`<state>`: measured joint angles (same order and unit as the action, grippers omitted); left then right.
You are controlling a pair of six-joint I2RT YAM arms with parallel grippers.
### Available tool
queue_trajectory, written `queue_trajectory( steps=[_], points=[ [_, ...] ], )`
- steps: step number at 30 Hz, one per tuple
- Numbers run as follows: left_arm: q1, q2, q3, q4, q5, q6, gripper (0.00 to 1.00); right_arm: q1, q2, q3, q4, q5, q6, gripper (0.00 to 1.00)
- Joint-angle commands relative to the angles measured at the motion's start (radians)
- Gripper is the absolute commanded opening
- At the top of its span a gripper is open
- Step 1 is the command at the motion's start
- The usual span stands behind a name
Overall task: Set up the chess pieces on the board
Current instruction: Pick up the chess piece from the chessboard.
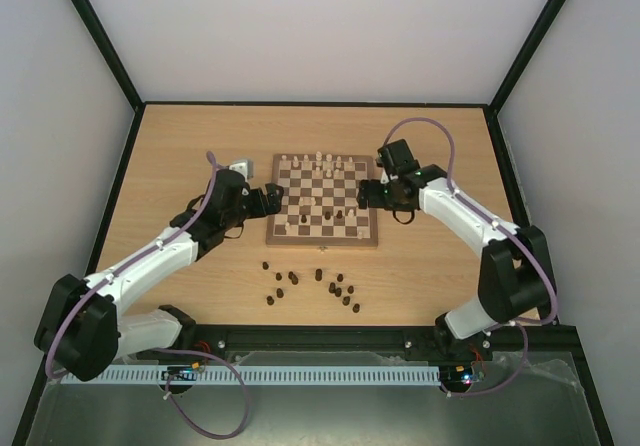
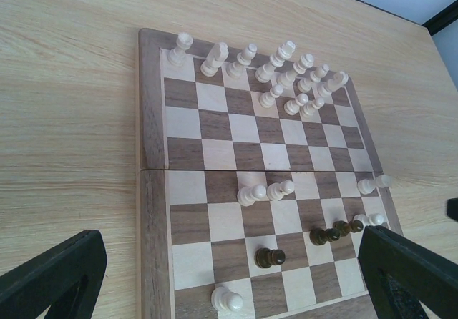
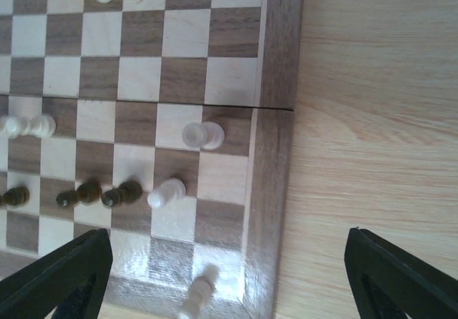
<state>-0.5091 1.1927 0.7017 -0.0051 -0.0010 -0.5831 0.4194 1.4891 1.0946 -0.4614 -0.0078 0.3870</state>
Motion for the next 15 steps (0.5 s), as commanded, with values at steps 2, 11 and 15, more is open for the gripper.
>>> queue_trajectory(
  steps=[2, 11, 15],
  points=[
    [0.006, 0.012, -0.005, 0.014, -0.001, 0.011, 0.99, 0.011, 0.1, 0.006, 0.055, -0.013, -0.007, 0.75],
    [0.006, -0.003, 0.002, 0.004, 0.002, 0.011, 1.0, 0.065, 0.186, 0.105, 0.044, 0.089, -0.001, 0.54],
    [0.006, -0.004, 0.005, -0.002, 0.006, 0.012, 1.0, 0.081, 0.243, 0.169, 0.018, 0.119, -0.003, 0.49]
  ],
)
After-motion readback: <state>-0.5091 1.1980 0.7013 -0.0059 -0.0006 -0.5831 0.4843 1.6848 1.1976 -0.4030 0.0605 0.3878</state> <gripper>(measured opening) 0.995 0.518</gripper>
